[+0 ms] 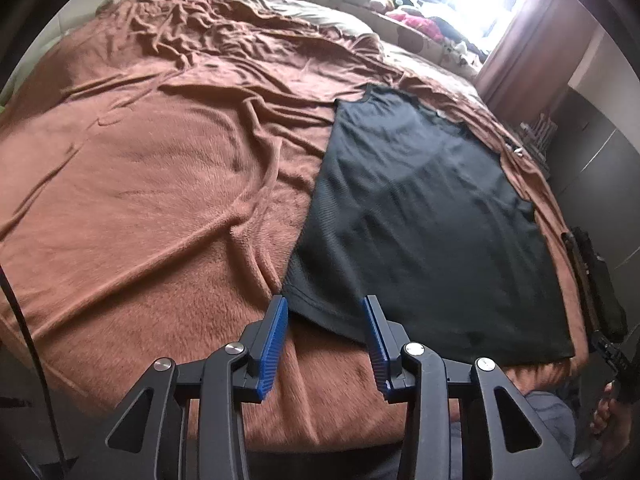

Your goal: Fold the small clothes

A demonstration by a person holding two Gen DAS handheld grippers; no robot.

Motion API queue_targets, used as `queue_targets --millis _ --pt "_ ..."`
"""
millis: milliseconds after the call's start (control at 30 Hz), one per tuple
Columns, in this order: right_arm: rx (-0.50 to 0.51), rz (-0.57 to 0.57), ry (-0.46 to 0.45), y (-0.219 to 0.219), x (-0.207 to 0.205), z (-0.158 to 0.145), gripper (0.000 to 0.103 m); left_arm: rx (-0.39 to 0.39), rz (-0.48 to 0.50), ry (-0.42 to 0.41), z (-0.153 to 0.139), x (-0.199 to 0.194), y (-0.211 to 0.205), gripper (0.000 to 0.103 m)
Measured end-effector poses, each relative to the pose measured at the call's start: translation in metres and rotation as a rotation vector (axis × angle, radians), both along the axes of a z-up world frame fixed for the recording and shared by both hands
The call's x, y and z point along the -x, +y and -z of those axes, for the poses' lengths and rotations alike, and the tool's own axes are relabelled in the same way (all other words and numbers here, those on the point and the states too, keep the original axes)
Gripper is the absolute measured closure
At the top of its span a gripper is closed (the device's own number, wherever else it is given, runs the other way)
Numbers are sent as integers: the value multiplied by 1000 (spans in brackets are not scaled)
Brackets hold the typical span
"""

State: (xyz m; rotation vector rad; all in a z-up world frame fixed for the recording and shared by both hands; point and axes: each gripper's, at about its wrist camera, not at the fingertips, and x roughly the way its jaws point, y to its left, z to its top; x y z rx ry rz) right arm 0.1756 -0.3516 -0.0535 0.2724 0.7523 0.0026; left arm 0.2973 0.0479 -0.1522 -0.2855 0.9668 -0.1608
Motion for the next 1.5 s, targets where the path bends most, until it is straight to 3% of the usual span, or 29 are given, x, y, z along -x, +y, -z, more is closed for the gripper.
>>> queue_targets --millis 133,367,633,767,867,1000,1267,1500 --pt "-32 5 35 -8 -13 6 44 -14 0 40 17 -17 1 66" --pt "-68 21 76 -20 -24 14 44 -16 -7 99 38 -36 4 72" --pt "-153 15 105 -38 -26 30 44 1 -13 108 40 -33 9 73" --pt "-164 -6 98 -36 -25 34 45 -9 -33 116 41 -34 11 86" --pt "-173 -7 99 -38 -26 37 52 -13 -34 113 39 -33 10 95" --pt "-222 -31 96 -39 -27 39 65 -23 -37 94 34 -30 10 96" --pt "-428 34 85 -68 -37 57 69 -15 -46 65 22 -29 12 97" --pt "-523 52 105 -76 -27 67 97 -6 -43 41 13 -22 13 97"
